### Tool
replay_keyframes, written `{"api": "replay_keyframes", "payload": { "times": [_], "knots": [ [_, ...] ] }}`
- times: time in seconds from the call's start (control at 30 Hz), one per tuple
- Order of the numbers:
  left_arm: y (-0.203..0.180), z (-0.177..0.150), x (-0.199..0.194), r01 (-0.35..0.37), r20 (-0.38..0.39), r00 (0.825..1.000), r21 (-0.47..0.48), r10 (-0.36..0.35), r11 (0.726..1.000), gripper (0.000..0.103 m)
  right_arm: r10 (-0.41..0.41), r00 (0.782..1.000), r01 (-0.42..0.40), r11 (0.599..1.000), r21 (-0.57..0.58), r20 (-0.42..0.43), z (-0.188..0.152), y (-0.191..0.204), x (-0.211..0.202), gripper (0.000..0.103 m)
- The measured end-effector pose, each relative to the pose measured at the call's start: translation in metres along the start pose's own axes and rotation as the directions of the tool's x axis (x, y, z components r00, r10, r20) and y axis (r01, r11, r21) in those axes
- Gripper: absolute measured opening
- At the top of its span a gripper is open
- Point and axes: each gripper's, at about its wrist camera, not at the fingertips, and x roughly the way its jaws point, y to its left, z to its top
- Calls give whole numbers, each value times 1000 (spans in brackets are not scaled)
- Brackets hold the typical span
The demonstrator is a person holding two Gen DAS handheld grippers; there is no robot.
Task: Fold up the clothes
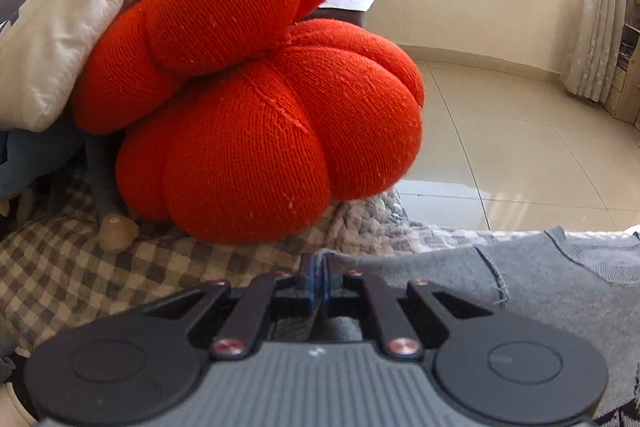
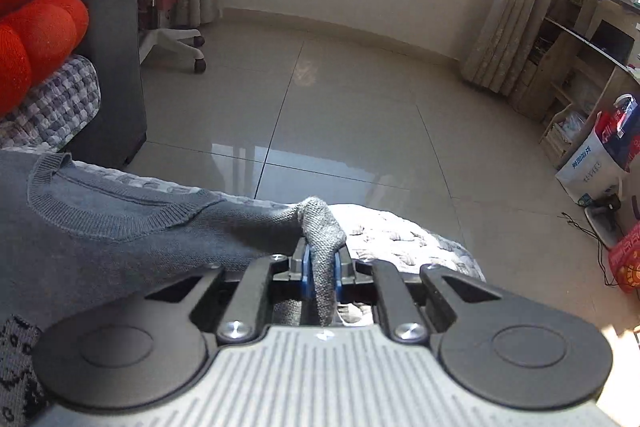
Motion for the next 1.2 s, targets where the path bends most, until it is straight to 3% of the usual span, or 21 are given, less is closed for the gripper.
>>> {"api": "replay_keyframes", "payload": {
  "times": [0.03,0.07,0.1,0.17,0.2,0.3,0.37,0.4,0.5,0.57,0.63,0.7,0.83,0.93,1.0,1.1,1.13,1.17,1.2],
  "knots": [
    [-2,-5,3,-4,0,1000,0,4,1000,5,8,1000,-8,1000,-9,-6,-7,0,1,16],
    [-1,-8,3,4,6,1000,-12,-4,1000,6,7,1000,-7,1000,-26,6,-11,-3,-4,28],
    [6,-8,2,19,11,1000,-45,-19,999,7,-4,1000,5,999,-38,22,-15,-7,-11,48],
    [24,-5,-4,46,19,999,-127,-44,991,12,-7,999,8,1000,-25,53,-19,-25,-29,59],
    [32,-2,-10,49,31,999,-161,-44,986,11,11,998,-10,1000,-9,62,-20,-36,-38,59],
    [50,3,-35,35,54,998,-223,-23,974,17,186,981,-186,982,-20,46,-23,-47,-64,60],
    [56,1,-52,35,36,999,-260,-27,965,39,298,954,-293,947,-133,20,-31,-31,-83,64],
    [59,-1,-58,40,24,999,-276,-34,960,44,343,939,-337,921,-194,0,-36,-20,-91,68],
    [59,-18,-76,56,-61,995,-363,-83,930,46,429,897,-441,870,-218,-103,-52,14,-94,73],
    [59,-35,-83,71,-104,986,-455,-132,888,47,387,909,-409,898,-160,-154,-57,32,-80,73],
    [59,-57,-86,64,-129,979,-535,-156,842,51,319,935,-345,918,-195,-153,-61,43,-73,49],
    [55,-76,-84,37,-153,978,-551,-145,834,51,252,962,-268,943,-196,-102,-60,38,-75,8],
    [48,-89,-78,-11,-170,983,-440,-71,898,50,103,995,-103,994,-22,15,-45,-25,-82,8],
    [54,-88,-74,26,-141,985,-451,-99,892,51,-39,999,38,991,125,6,-54,-77,-71,8],
    [56,-88,-71,45,-136,983,-465,-121,884,51,-42,998,53,953,299,-44,-71,-113,-54,9],
    [53,-86,-69,57,-133,982,-457,-131,888,51,-205,976,218,926,310,-73,-84,-127,-43,9],
    [53,-85,-70,59,-127,983,-451,-129,891,51,-220,973,230,921,315,-65,-85,-129,-42,12],
    [53,-84,-72,62,-121,984,-446,-129,893,51,-179,983,183,922,341,-44,-85,-133,-45,24],
    [53,-84,-72,67,-117,984,-446,-133,893,51,-139,990,137,921,366,-20,-85,-136,-47,24]
  ]
}}
